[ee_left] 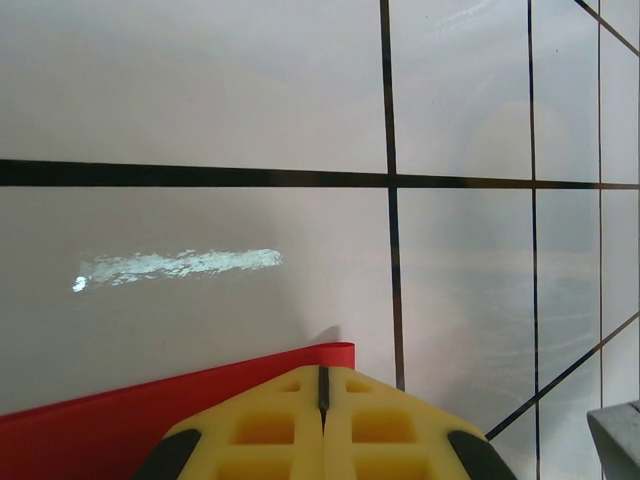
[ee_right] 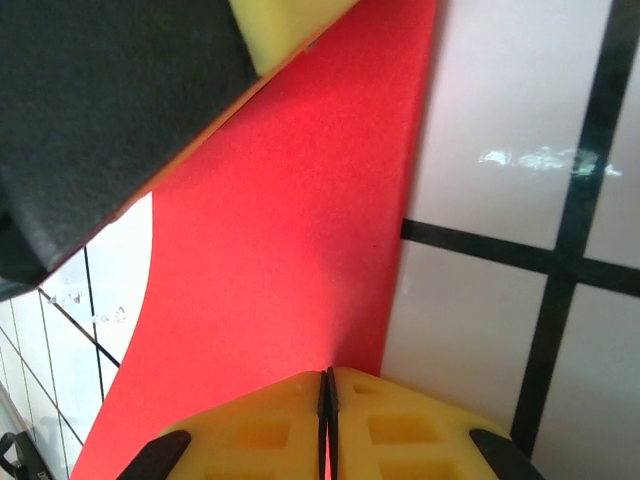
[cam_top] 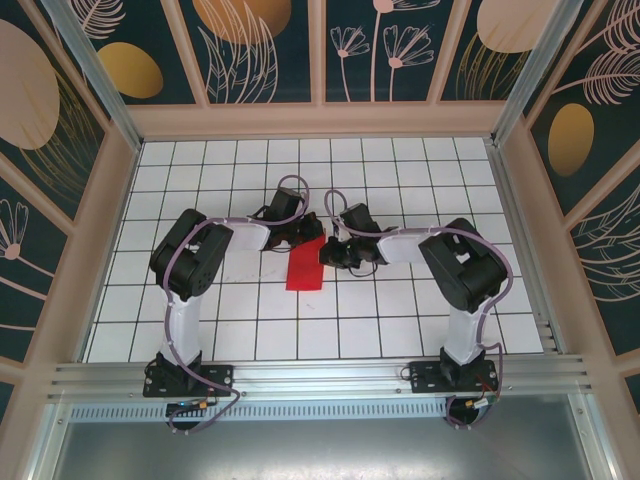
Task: Fold a paper plane with a square sheet of paper (pick it up from the middle)
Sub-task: Fold the square sheet of paper in half at the center of the table.
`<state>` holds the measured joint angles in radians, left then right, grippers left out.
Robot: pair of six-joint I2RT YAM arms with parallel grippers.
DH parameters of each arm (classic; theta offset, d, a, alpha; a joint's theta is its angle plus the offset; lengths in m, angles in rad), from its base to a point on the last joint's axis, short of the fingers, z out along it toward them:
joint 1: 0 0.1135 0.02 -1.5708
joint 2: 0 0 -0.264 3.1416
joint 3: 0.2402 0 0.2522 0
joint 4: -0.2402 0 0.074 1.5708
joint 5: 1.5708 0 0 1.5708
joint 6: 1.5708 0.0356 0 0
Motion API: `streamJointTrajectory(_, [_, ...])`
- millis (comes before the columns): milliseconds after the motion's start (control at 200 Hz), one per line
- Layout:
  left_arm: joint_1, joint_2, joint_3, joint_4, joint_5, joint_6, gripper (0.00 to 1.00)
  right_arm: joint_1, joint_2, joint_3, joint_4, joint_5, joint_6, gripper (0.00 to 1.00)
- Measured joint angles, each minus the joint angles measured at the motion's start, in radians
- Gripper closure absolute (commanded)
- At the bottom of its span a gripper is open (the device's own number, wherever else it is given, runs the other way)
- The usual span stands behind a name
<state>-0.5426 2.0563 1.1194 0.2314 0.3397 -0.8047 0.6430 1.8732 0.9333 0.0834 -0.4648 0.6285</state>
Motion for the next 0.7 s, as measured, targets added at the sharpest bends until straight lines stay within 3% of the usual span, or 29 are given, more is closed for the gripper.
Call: streamJointTrajectory(700, [-0.002, 0.0, 0.0, 0.0, -0.011, -0.001, 0.92, 0.117, -0.019, -0.033, 0.031, 0.02, 0.063, 0.86])
